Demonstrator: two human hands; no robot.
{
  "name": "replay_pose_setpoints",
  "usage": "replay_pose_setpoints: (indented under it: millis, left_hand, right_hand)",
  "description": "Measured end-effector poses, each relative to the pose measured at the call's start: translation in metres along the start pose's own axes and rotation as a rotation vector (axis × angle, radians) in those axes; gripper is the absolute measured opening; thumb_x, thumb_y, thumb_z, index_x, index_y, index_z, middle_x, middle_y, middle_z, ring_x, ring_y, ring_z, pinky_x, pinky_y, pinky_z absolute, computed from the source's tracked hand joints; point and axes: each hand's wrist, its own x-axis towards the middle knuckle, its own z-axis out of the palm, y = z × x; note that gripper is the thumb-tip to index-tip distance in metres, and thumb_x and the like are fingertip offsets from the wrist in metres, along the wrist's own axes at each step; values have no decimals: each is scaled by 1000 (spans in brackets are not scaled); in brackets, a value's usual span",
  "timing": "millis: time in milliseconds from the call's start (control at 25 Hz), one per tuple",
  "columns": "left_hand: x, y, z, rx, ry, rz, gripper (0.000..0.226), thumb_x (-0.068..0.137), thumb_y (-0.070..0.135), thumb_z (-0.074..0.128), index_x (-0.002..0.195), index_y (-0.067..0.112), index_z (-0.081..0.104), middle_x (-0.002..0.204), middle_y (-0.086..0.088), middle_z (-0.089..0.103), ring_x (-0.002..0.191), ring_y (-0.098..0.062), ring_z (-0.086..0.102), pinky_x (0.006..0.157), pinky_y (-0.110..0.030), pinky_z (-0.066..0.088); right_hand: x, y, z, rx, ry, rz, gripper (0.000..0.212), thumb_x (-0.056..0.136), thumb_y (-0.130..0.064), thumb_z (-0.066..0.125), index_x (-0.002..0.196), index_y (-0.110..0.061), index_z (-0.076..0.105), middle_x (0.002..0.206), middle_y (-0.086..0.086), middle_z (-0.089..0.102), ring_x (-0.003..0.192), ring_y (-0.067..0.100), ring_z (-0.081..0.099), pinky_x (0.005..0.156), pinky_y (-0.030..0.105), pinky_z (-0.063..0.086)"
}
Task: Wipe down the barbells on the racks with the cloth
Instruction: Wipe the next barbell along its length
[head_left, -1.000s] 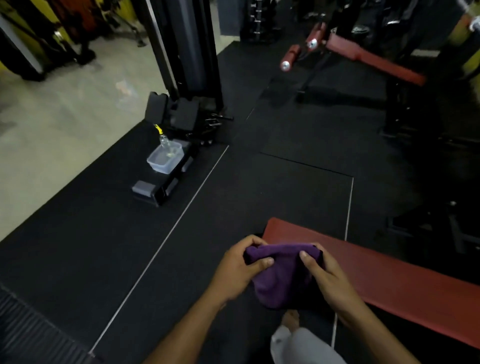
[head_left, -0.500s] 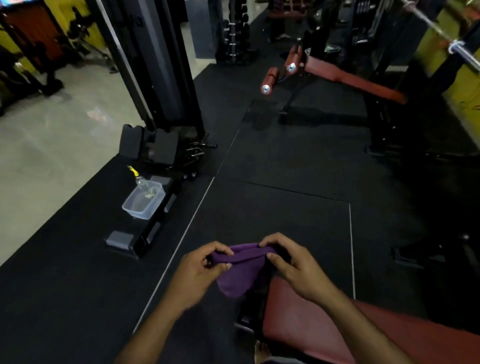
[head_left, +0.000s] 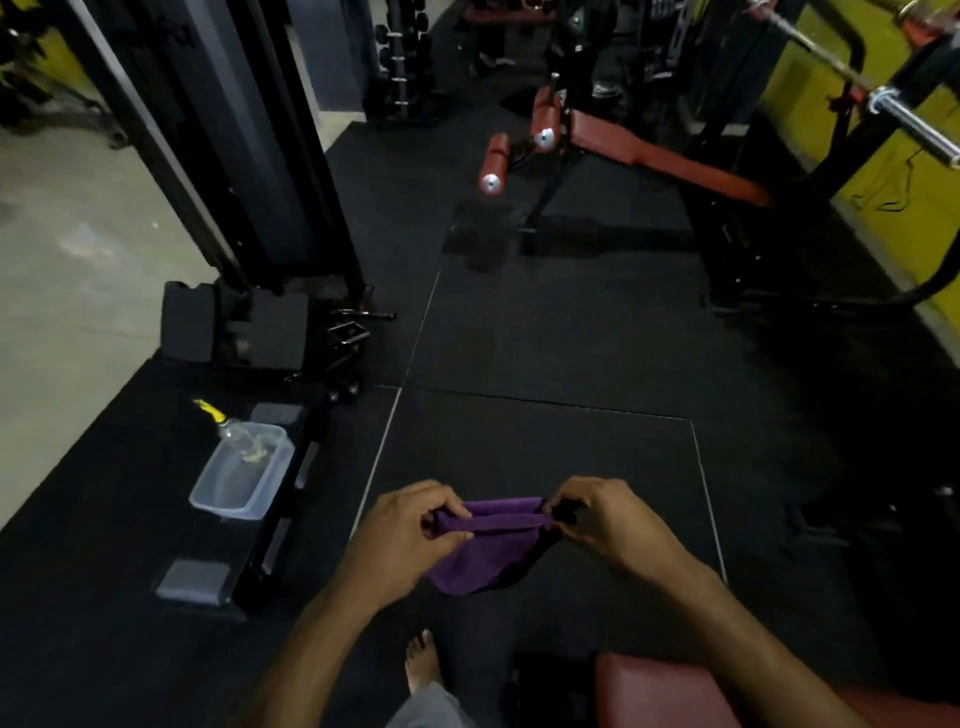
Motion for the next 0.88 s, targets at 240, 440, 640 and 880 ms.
replay_pose_setpoints:
  millis: [240,440,640,880]
  left_hand:
    - [108,-38,-77,-33,-132,20,23,75,18,89,79,23,67,95,17,72,89,-6,70,78,-35,60]
    - [215,15,-18,-120,-348,254,26,96,12,66,103,34,54,103,20,63,91,-2,63,80,-23,49]
    - [304,97,85,28,-740,565,30,104,31,50,131,42,54,113,20,51,106,1,54,96,-29,47]
    - [387,220,207,-87,-984,757,13,103,19,52,109,28,59,104,14,62,99,-4,60,87,-28,47]
  right_hand:
    - [78,-32,-20,77,168,51,16,88,-27,77,103,-28,73,101,-13,68,93,2,65,82,20,54]
    - [47,-13,-70,462,604,274,12,94,-9,68,103,-17,66,98,-8,67,91,10,65,76,18,51]
    - [10,61,-100,600,1075,452,27,94,-3,65,108,-26,67,103,-9,68,98,8,62,85,18,48]
    - [-29,160,-151,649,1265,681,80,64,-70,79,128,-31,51,116,-18,63,100,-11,60,83,9,47]
